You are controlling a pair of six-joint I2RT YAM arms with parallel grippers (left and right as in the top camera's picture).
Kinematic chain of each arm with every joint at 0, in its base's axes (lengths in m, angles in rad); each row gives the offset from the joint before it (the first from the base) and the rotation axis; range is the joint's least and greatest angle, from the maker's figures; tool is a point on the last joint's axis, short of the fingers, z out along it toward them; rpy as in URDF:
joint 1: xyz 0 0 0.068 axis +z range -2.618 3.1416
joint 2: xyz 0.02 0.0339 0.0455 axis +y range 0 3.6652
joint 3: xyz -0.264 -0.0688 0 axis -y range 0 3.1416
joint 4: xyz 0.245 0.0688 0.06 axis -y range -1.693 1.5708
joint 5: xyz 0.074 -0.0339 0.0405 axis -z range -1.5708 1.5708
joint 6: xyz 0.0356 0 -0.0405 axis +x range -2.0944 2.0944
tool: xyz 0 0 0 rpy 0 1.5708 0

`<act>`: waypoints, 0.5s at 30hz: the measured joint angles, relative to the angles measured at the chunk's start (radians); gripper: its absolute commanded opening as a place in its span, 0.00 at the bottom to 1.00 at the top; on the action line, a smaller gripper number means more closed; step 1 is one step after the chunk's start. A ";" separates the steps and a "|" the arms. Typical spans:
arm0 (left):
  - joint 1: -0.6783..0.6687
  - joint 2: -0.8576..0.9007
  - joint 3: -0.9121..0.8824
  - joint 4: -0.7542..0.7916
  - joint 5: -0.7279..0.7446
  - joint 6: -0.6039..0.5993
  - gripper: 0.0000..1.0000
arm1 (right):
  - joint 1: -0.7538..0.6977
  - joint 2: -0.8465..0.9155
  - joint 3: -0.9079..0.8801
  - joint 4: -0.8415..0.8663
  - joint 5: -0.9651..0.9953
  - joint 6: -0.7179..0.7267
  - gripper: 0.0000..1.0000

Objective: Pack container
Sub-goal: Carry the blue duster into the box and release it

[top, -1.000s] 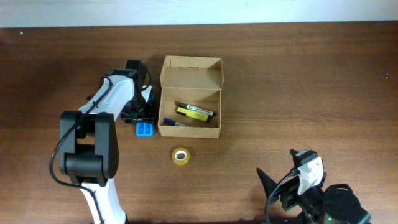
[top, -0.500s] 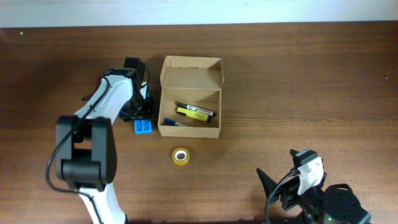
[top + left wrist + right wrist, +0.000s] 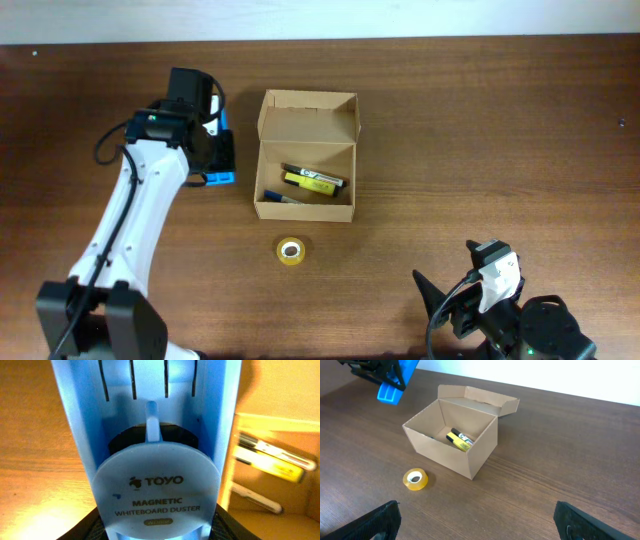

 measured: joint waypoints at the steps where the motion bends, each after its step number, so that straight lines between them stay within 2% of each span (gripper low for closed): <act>1: -0.016 -0.007 0.002 -0.002 -0.003 0.005 0.20 | 0.000 0.000 0.000 0.000 0.000 0.000 0.99; 7: -0.173 -0.011 0.022 -0.003 -0.003 0.089 0.20 | 0.000 0.000 0.000 0.000 0.000 0.000 0.99; 15: -0.316 -0.004 0.035 -0.003 -0.004 0.311 0.21 | 0.000 0.000 0.000 0.000 0.000 -0.001 0.99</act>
